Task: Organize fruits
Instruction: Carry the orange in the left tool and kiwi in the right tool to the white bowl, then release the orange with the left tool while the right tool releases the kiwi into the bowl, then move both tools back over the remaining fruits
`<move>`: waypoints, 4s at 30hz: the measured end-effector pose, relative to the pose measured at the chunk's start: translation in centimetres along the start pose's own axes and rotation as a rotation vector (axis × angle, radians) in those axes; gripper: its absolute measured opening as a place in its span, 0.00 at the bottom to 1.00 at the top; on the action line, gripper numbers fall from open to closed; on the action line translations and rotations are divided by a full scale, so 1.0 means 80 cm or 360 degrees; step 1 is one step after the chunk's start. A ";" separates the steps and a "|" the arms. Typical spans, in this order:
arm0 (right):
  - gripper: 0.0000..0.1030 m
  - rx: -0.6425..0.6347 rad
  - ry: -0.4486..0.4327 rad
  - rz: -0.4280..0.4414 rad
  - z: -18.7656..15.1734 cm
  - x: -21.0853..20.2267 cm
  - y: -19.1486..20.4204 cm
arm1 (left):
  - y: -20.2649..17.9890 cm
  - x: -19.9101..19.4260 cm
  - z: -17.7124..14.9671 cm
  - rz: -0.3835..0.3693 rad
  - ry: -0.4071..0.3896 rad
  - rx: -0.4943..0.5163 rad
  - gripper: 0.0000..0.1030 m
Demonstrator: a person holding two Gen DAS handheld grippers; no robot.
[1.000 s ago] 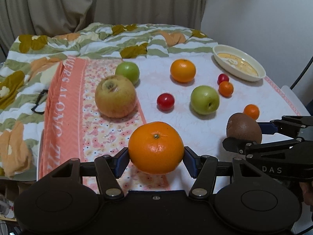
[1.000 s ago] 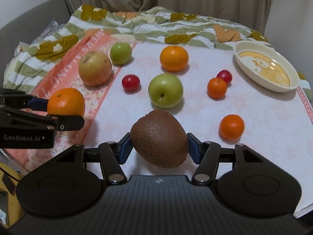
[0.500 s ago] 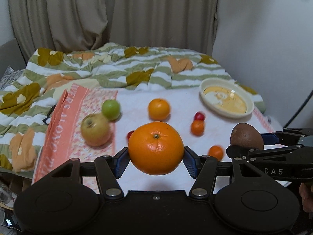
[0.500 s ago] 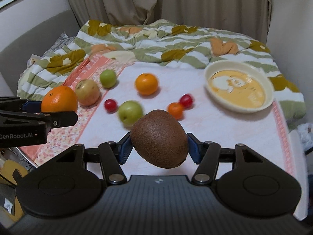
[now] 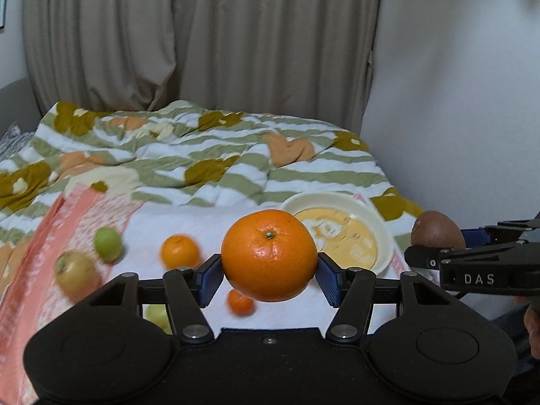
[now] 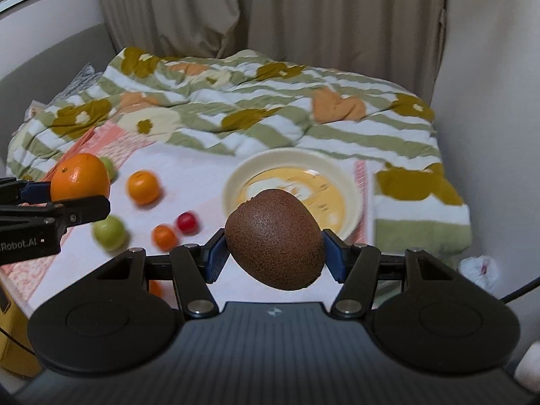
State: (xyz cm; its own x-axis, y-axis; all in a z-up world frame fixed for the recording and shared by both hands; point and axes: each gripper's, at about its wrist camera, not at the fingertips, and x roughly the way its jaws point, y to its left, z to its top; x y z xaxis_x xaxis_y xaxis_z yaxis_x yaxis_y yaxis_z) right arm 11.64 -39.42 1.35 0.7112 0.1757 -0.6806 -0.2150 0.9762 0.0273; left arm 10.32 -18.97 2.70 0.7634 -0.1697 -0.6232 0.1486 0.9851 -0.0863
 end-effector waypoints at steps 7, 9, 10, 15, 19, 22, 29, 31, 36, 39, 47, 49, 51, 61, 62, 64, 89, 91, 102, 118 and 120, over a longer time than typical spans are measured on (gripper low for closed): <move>0.72 0.0049 -0.0014 -0.0033 0.037 0.036 -0.056 | -0.036 0.068 0.040 -0.0046 0.0035 0.0070 0.61; 0.72 0.0068 -0.0010 -0.0038 0.048 0.050 -0.069 | -0.042 0.090 0.051 -0.0062 0.0046 0.0093 0.61; 0.72 0.0078 -0.0007 -0.0038 0.054 0.057 -0.074 | -0.044 0.101 0.057 -0.0068 0.0054 0.0109 0.61; 0.72 0.0100 0.0007 -0.0048 0.080 0.096 -0.096 | -0.056 0.163 0.076 -0.0093 0.0116 0.0205 0.61; 0.72 0.0131 0.0040 -0.0055 0.095 0.129 -0.110 | -0.064 0.211 0.082 -0.0119 0.0178 0.0274 0.61; 0.72 0.0152 0.0075 -0.0069 0.099 0.153 -0.120 | -0.070 0.247 0.081 -0.0144 0.0239 0.0343 0.61; 0.72 0.0188 0.0169 -0.0102 0.094 0.197 -0.137 | -0.085 0.311 0.072 -0.0196 0.0362 0.0482 0.62; 0.72 0.0202 0.0188 -0.0107 0.093 0.204 -0.140 | -0.089 0.324 0.069 -0.0197 0.0381 0.0517 0.62; 0.72 0.0212 0.0214 -0.0115 0.091 0.215 -0.146 | -0.093 0.340 0.065 -0.0203 0.0397 0.0562 0.62; 0.72 0.0212 0.0224 -0.0120 0.092 0.217 -0.147 | -0.095 0.340 0.065 -0.0216 0.0387 0.0561 0.87; 0.72 0.0167 0.0181 -0.0082 0.101 0.205 -0.141 | -0.079 0.299 0.067 -0.0176 0.0329 0.0557 1.00; 0.72 0.0138 0.0180 -0.0061 0.103 0.206 -0.134 | -0.068 0.290 0.068 -0.0174 0.0333 0.0498 1.00; 0.72 0.0123 0.0188 -0.0042 0.104 0.208 -0.126 | -0.057 0.278 0.067 -0.0152 0.0329 0.0442 1.00; 0.72 -0.0152 0.0191 0.0012 0.083 0.235 -0.076 | -0.023 0.227 0.075 -0.0107 0.0264 0.0286 1.00; 0.72 -0.0171 0.0200 0.0009 0.079 0.239 -0.074 | -0.022 0.223 0.076 -0.0101 0.0254 0.0281 1.00; 0.72 -0.0204 0.0214 -0.0004 0.074 0.246 -0.070 | -0.020 0.216 0.075 -0.0087 0.0238 0.0280 1.00; 1.00 -0.0384 0.0117 -0.0146 0.048 0.221 -0.061 | -0.022 0.156 0.063 -0.0048 0.0152 0.0264 1.00; 1.00 -0.0332 0.0105 -0.0136 0.049 0.203 -0.066 | -0.025 0.145 0.063 -0.0048 0.0131 0.0260 1.00; 1.00 -0.0151 -0.0007 -0.0117 0.044 0.078 -0.064 | -0.041 0.044 0.042 -0.0014 -0.0047 0.0204 1.00; 1.00 -0.0050 -0.0118 0.0039 0.016 -0.029 0.012 | 0.033 -0.092 -0.015 0.0221 -0.0167 0.0059 1.00; 1.00 -0.0044 -0.0124 0.0054 0.013 -0.033 0.033 | 0.050 -0.099 -0.020 0.0237 -0.0180 0.0025 1.00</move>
State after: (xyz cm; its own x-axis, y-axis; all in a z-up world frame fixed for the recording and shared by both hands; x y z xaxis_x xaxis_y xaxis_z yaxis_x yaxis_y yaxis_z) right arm 9.88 -37.20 4.01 0.7530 0.2192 -0.6205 -0.2577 0.9658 0.0285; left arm 3.86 -13.63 6.06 0.8434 -0.0251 -0.5367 0.0381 0.9992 0.0132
